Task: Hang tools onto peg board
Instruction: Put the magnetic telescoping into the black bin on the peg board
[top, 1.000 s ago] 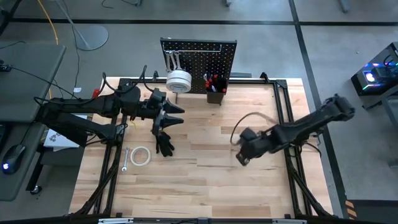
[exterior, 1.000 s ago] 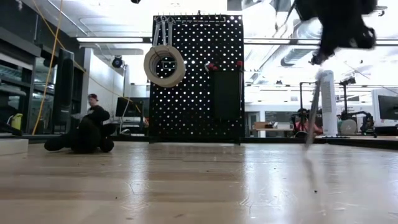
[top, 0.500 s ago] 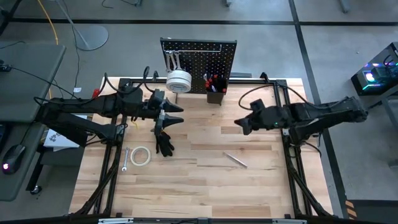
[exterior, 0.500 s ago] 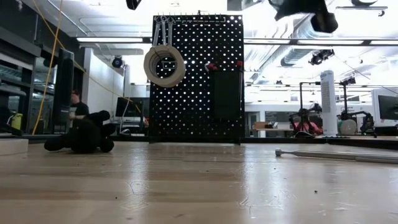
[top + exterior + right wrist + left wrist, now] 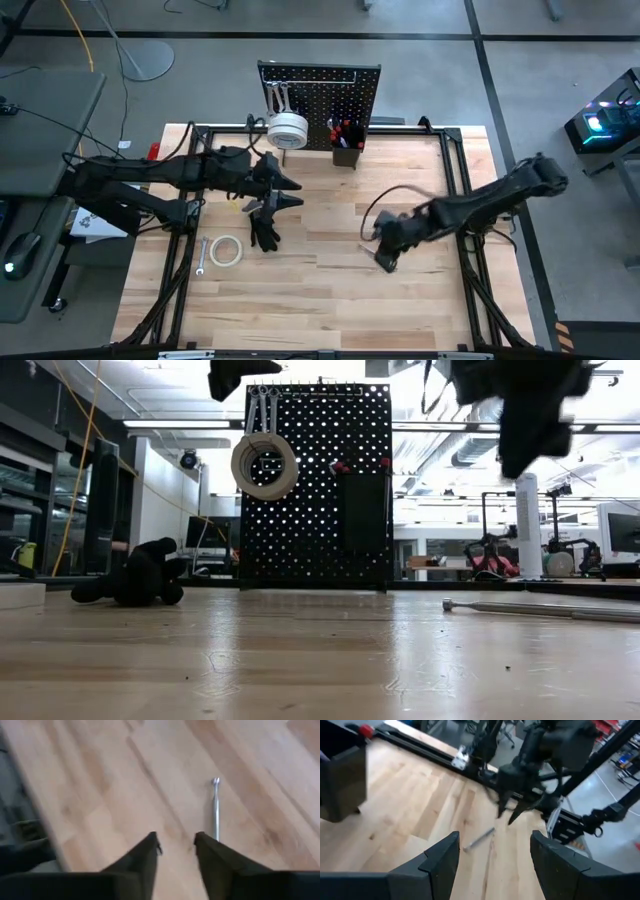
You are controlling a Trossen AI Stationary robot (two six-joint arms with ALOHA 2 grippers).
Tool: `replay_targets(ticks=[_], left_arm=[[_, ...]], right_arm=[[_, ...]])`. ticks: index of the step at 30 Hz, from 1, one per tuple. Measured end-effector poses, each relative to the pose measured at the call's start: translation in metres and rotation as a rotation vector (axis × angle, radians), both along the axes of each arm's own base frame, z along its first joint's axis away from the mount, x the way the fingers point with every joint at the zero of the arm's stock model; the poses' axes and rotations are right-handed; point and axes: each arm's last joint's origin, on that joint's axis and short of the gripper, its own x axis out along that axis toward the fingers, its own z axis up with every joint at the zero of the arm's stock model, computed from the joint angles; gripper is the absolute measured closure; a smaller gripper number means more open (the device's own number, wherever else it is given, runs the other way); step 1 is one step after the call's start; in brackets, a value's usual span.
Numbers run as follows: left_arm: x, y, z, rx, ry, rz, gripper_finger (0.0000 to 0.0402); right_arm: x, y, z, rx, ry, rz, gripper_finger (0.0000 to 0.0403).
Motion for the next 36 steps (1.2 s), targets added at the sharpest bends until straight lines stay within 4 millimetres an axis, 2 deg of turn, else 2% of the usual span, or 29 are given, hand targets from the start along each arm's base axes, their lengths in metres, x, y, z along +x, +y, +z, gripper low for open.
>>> replay_targets(ticks=[4,7,12,14,17,23,26,30,36], left_arm=[[0.007,-0.003,-0.007,-0.027,0.028,-0.042,0.0179],[0.008,-0.006,-0.008,-0.043,0.035,-0.050,0.0179],[0.008,-0.011,-0.008,-0.043,0.035,-0.071,0.0179],[0.008,-0.012,-0.008,-0.043,0.035,-0.076,0.0179],[0.008,-0.014,-0.008,-0.050,0.036,-0.077,0.0179],[0.008,-0.015,-0.007,-0.087,0.029,-0.061,0.0179],[0.009,-0.015,-0.006,-0.095,0.017,-0.058,0.0179],[0.010,-0.015,-0.003,-0.127,-0.010,-0.047,0.0179],[0.012,-0.015,0.006,-0.137,-0.107,-0.048,0.0179]], right_arm=[[0.029,0.000,-0.030,-0.090,-0.005,-0.018,0.0212],[0.047,-0.004,-0.057,-0.121,0.030,0.007,0.0181],[0.060,-0.011,-0.104,-0.102,0.185,0.023,0.0179],[0.063,-0.012,-0.113,-0.109,0.211,0.021,0.0185],[0.064,-0.012,-0.125,-0.154,0.248,0.009,0.0196],[0.063,-0.014,-0.136,-0.239,0.305,0.032,0.0228],[0.062,-0.014,-0.138,-0.284,0.319,0.103,0.0275],[0.061,-0.017,-0.138,-0.327,0.333,0.124,0.0378],[0.061,-0.016,-0.134,-0.338,0.303,0.058,0.0399]])
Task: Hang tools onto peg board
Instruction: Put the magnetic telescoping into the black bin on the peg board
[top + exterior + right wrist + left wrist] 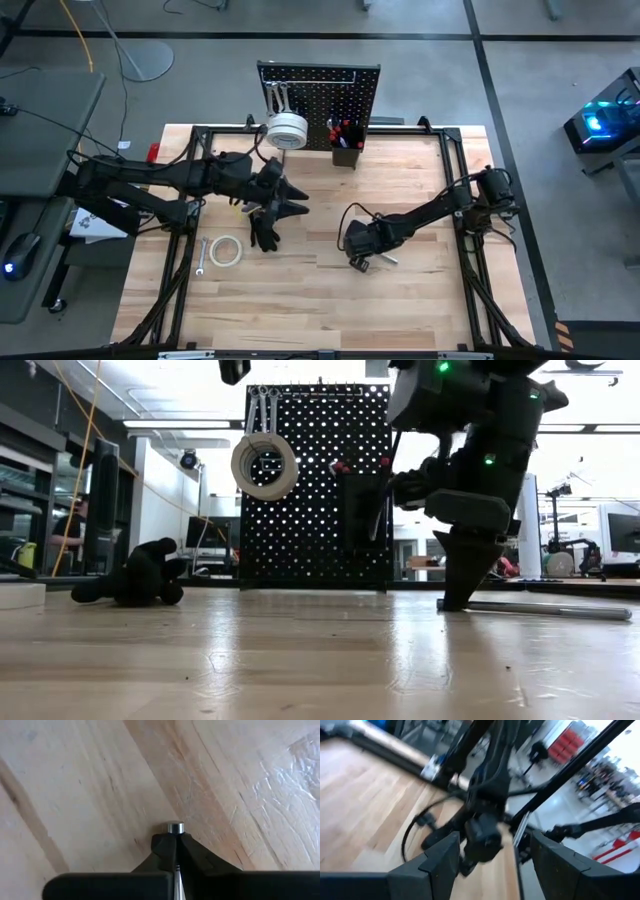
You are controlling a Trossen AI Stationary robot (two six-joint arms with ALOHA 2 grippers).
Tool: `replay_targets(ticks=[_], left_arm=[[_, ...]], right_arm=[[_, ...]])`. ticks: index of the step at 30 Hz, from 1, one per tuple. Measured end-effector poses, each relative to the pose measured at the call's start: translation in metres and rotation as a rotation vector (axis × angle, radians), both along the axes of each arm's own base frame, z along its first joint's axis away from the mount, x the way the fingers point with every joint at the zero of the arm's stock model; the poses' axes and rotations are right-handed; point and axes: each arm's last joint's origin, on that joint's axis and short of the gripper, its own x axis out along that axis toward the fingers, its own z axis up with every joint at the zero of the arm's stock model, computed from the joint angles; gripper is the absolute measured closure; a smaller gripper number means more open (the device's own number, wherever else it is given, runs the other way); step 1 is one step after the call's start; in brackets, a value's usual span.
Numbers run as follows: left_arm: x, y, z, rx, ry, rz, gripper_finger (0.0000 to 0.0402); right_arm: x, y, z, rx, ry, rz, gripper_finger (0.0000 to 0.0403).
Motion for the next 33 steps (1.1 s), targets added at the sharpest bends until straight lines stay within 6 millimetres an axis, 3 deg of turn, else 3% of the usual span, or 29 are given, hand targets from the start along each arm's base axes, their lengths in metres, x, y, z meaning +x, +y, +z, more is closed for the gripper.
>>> replay_targets(ticks=[5,15,21,26,29,33], left_arm=[[-0.001,0.000,0.015,-0.002,-0.135,0.009,0.0179],[-0.005,0.001,0.033,0.012,-0.294,0.020,0.0179],[-0.009,0.005,0.037,0.024,-0.316,0.042,0.0179],[-0.011,0.006,0.038,0.025,-0.323,0.060,0.0179],[-0.011,0.006,0.038,0.026,-0.321,0.060,0.0179],[-0.013,0.006,0.039,0.033,-0.325,0.060,0.0179]], right_arm=[[-0.013,-0.002,0.029,-0.052,-0.063,-0.048,0.0403],[-0.027,-0.010,0.113,-0.088,-0.476,-0.185,0.0402],[-0.039,-0.033,0.184,-0.293,-0.922,-0.356,0.0402],[-0.042,-0.063,0.230,-0.427,-1.186,-0.403,0.0402],[-0.045,-0.078,0.242,-0.475,-1.243,-0.418,0.0402],[-0.045,-0.094,0.241,-0.479,-1.221,-0.419,0.0403]])
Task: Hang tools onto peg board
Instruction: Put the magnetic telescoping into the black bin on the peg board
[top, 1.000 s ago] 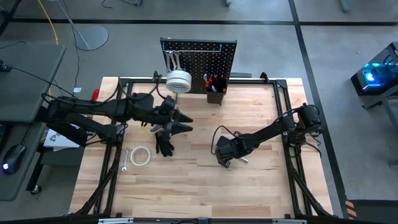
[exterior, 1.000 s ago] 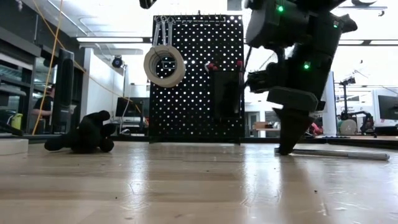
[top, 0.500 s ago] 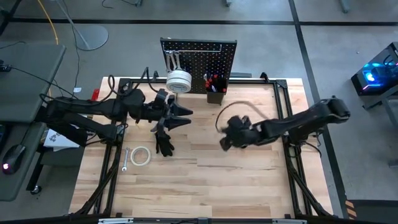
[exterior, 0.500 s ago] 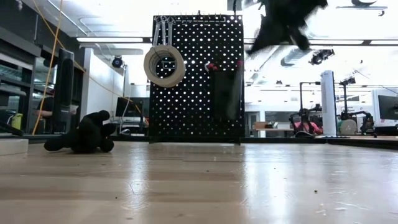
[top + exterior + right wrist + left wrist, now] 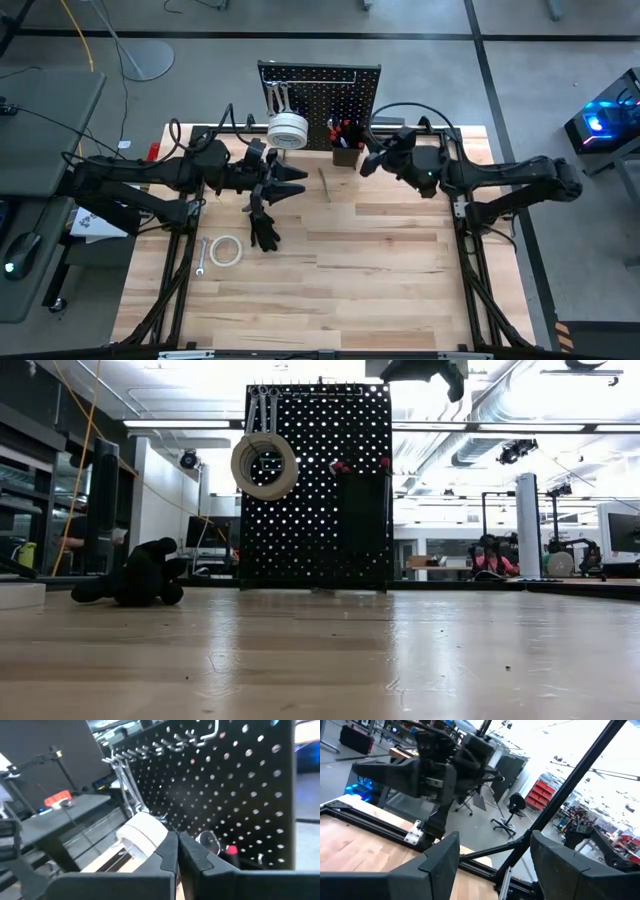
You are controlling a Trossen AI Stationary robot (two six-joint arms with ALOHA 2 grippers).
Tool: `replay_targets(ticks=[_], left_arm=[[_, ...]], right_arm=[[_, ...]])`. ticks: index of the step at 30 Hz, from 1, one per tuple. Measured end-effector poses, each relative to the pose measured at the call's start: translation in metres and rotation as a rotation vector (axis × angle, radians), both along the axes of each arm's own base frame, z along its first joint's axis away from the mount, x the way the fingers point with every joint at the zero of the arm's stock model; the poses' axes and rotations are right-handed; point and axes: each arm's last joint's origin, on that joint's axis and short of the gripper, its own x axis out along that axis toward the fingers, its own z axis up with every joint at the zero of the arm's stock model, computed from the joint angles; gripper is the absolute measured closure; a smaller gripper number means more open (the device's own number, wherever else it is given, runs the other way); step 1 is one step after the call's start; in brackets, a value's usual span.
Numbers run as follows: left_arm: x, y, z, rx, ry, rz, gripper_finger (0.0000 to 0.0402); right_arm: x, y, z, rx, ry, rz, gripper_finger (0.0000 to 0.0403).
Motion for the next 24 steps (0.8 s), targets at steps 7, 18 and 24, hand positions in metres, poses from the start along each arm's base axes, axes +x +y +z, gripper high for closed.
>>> replay_targets(ticks=[7,18,24], left_arm=[[0.001,0.003,-0.022,0.070,0.217,0.101,0.0179],[0.047,0.004,-0.121,0.144,0.811,0.141,0.0179],[0.040,0.001,-0.111,0.101,0.778,0.034,0.0179]], right_arm=[[-0.003,0.001,-0.003,0.026,0.047,0.074,0.0403],[0.005,0.016,-0.055,0.339,0.340,0.257,0.0403],[0.060,0.025,-0.115,0.416,0.373,0.252,0.0403]])
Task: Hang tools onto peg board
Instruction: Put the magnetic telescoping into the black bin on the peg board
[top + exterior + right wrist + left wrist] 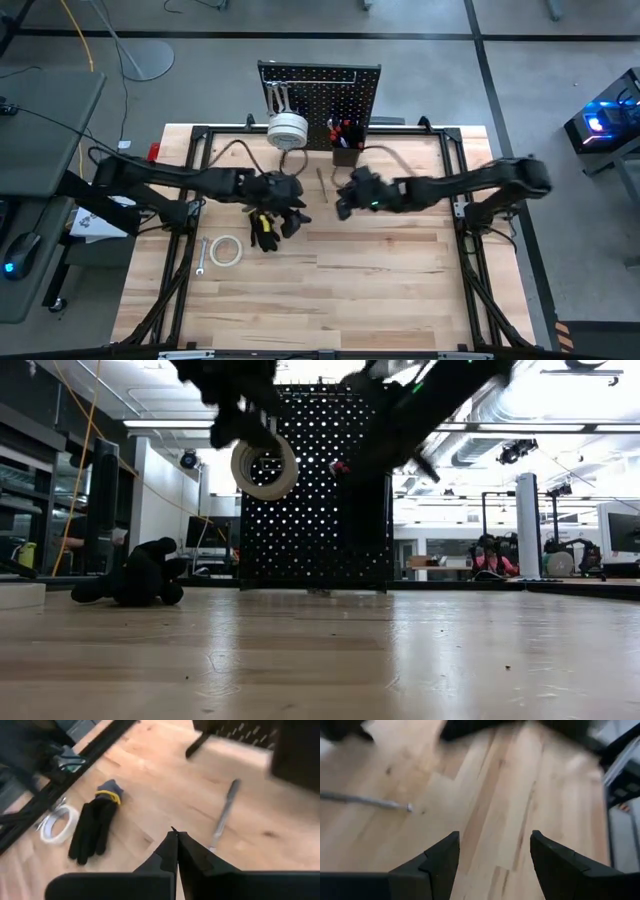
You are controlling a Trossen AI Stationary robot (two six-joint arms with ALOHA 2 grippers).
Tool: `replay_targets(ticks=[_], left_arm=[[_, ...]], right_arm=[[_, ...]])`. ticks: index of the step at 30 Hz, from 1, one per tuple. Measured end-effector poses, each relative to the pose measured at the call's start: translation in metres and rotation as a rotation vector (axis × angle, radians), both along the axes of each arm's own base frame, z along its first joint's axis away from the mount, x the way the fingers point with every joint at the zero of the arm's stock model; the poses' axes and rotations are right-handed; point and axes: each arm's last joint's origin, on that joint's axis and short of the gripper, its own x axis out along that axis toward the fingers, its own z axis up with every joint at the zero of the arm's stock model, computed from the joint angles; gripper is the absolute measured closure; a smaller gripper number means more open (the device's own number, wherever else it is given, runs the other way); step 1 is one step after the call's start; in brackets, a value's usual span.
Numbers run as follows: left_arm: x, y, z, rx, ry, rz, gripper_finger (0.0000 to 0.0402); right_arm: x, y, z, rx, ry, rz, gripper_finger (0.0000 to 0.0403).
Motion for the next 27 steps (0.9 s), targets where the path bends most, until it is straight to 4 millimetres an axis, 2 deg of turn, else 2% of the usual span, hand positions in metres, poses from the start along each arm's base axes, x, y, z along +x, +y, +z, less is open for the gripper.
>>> replay_targets(ticks=[5,8,12,15,18,23,27], left_arm=[[-0.037,0.003,0.041,0.016,-0.126,0.066,0.0179],[-0.065,0.004,0.063,0.007,-0.205,0.107,0.0179],[-0.097,0.005,0.082,-0.025,-0.279,0.162,0.0179],[-0.114,0.006,0.090,-0.041,-0.318,0.199,0.0179],[-0.126,0.007,0.095,-0.050,-0.347,0.222,0.0179],[-0.133,0.007,0.099,-0.050,-0.371,0.226,0.0179],[-0.132,0.007,0.096,-0.043,-0.342,0.224,0.0179]], right_arm=[[0.038,0.000,-0.049,0.072,0.015,-0.092,0.0403],[0.057,-0.005,-0.068,0.066,0.101,-0.130,0.0403],[0.085,-0.012,-0.082,0.024,0.185,-0.061,0.0391],[0.099,-0.011,-0.091,0.004,0.249,-0.044,0.0356],[0.109,-0.012,-0.094,-0.040,0.313,-0.072,0.0303],[0.110,-0.012,-0.104,-0.110,0.453,-0.147,0.0217],[0.111,-0.012,-0.116,-0.016,0.440,-0.225,0.0184]])
